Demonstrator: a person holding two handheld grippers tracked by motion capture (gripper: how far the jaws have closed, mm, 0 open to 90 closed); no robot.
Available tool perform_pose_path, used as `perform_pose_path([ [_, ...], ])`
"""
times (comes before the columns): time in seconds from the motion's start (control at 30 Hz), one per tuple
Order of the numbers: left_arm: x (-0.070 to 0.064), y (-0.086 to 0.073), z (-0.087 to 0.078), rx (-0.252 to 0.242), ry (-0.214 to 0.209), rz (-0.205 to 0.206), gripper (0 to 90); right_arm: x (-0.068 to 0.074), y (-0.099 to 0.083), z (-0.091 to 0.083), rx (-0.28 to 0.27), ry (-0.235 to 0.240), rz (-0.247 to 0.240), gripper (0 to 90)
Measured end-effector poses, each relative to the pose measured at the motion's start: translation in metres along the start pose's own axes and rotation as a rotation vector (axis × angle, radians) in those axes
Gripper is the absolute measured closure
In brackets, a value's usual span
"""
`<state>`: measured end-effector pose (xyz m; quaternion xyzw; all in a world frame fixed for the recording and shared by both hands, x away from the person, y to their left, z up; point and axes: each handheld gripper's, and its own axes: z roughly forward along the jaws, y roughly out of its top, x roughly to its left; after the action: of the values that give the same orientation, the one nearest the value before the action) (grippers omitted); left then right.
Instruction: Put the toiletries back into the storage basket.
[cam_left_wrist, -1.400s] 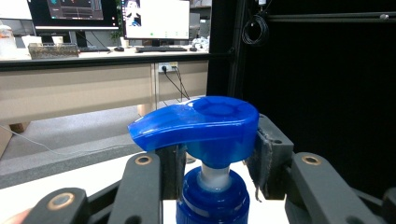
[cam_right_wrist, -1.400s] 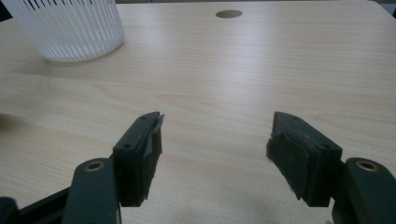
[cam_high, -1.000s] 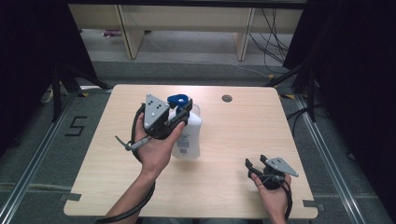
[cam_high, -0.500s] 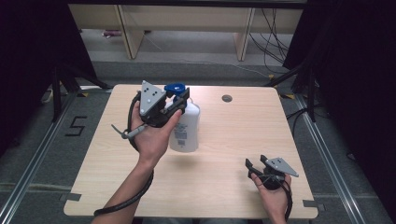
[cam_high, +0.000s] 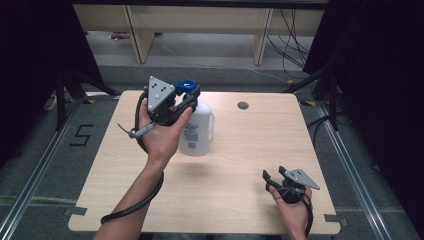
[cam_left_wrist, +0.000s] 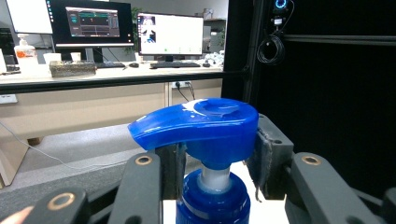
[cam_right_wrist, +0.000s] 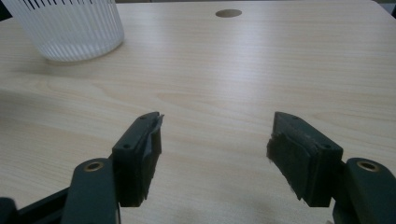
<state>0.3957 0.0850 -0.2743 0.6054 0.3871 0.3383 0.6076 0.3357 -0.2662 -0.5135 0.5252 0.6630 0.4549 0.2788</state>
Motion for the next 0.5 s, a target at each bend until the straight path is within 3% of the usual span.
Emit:
perform_pose_path([
  [0.07,0.001,0.002,0.002,-0.001,0.002,-0.002,60.0,-0.001,0.0,0.0,-0.005,-0.006,-0.021,34.6],
  [0.5,0.008,0.012,0.015,-0.008,0.009,-0.008,60.0,-0.001,0.0,-0.001,-0.009,-0.009,-0.02,34.4],
])
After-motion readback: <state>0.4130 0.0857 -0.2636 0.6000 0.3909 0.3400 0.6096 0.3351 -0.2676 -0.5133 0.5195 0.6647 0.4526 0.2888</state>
